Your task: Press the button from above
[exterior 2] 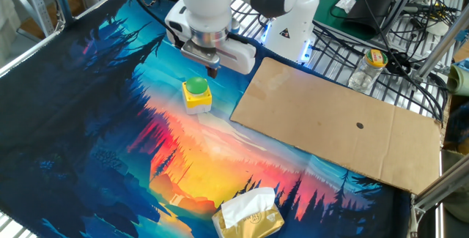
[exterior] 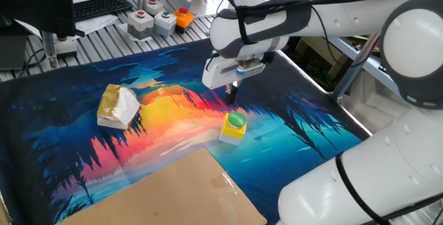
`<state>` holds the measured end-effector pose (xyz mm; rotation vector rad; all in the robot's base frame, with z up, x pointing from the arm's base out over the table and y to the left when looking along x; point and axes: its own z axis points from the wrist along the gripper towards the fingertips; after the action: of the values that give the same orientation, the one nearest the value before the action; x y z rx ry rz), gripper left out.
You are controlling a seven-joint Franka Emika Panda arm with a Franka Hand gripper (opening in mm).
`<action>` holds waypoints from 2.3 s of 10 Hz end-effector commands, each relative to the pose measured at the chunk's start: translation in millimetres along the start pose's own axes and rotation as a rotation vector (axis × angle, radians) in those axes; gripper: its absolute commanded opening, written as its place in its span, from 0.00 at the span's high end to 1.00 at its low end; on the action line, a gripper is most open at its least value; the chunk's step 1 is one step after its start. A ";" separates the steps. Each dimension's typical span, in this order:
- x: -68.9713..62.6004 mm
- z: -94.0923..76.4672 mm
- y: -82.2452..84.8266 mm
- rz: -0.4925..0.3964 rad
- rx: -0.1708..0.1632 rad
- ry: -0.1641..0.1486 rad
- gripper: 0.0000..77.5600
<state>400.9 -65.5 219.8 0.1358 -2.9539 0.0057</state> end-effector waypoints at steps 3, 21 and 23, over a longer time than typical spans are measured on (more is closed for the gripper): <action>-0.5 -1.0 -0.1 0.014 0.004 -0.001 1.00; -107.8 -22.8 5.9 0.102 -0.009 0.001 1.00; -143.1 -24.9 -0.8 0.088 0.019 -0.003 1.00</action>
<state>461.2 -57.0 221.5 -0.0091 -2.9721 -0.0151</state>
